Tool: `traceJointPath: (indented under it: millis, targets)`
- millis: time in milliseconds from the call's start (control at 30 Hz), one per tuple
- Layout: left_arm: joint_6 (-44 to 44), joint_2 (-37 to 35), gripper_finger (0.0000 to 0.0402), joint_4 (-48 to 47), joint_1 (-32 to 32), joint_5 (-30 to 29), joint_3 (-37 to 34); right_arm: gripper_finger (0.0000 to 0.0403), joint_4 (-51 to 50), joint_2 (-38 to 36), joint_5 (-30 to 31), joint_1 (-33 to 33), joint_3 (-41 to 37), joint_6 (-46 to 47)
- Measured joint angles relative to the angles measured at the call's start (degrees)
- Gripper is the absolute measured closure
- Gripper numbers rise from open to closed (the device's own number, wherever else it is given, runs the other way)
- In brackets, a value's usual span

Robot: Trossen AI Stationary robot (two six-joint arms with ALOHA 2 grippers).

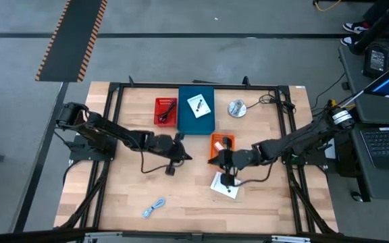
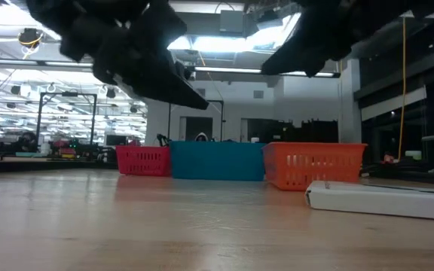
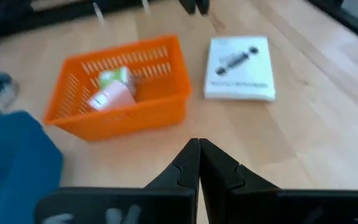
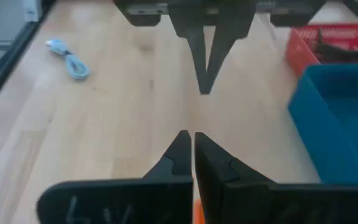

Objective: Pick and place items into bin
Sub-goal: Put the light blue charger cable into the red bin

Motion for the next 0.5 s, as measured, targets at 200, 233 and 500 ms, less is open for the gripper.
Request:
traceJointPath:
  millis: [200,233,500]
  targets:
    - [-10.4,0.0,0.0398,-17.1,-8.0,-6.9,6.8,0.0401,13.3,0.0,0.0,1.4,-5.9,-5.3]
    - [-12.1,0.0,0.0398,-19.4,-9.5,-7.8,7.6,0.0402,16.5,0.0,0.0,1.4,-7.4,-6.3]
    - [-31.5,0.0,0.04,-40.6,-21.4,-15.3,17.8,0.0402,39.3,0.0,-0.2,1.4,-16.7,-11.3]
